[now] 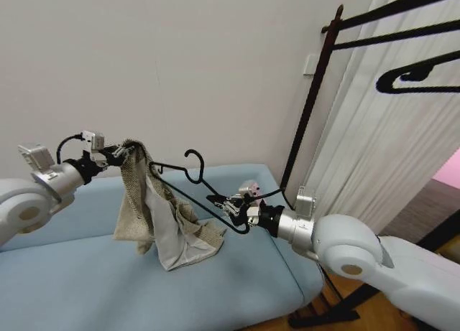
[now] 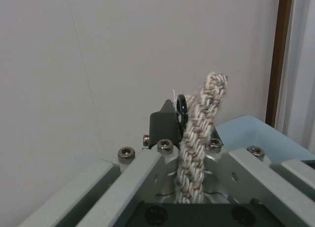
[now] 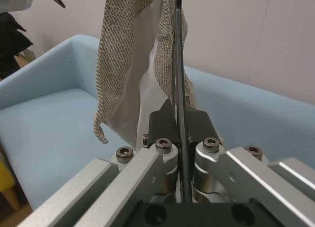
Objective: Pick up the clothes from the sofa and hang them on the clothes hanger.
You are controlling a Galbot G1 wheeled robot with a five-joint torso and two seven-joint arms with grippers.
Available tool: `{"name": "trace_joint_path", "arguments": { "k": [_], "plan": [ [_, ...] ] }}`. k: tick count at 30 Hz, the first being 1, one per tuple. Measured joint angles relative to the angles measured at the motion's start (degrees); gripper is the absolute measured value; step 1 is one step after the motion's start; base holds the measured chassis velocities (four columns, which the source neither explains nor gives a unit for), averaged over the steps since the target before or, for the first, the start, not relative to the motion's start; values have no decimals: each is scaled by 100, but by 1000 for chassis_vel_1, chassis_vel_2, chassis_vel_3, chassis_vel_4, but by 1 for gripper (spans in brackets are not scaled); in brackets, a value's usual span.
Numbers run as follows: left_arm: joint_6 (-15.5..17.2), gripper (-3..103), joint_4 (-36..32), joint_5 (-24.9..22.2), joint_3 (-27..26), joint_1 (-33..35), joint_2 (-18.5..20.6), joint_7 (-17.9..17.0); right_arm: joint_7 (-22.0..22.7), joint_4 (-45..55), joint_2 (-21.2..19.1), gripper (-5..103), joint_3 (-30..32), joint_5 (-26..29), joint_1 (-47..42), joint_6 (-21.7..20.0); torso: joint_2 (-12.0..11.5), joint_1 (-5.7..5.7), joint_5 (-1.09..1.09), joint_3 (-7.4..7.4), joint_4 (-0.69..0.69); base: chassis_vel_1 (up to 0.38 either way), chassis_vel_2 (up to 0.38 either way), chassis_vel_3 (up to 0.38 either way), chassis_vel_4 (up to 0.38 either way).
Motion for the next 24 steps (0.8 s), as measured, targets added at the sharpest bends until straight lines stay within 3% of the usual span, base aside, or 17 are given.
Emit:
{"name": "trace_joint_path", "arguments": {
  "k": [6, 19, 24],
  "plan": [
    [-5, 2, 29, 2, -7, 31, 0, 10, 23, 50, 52, 2, -33, 58, 61, 20, 0, 0, -1, 0, 0, 0, 0, 0, 0],
    [-7, 2, -191, -34, -20, 15, 37, -8, 315, -70, 628, 2, -485, 84, 393, 24, 0, 0, -1, 0, 0, 0, 0, 0, 0],
    [22, 2, -318, -87, -45, -10, 38, -32, 477, -462, 1008, 2, -938, -159, 602, 91, 0, 0, -1, 0, 0, 0, 0, 0, 0]
  ]
}}
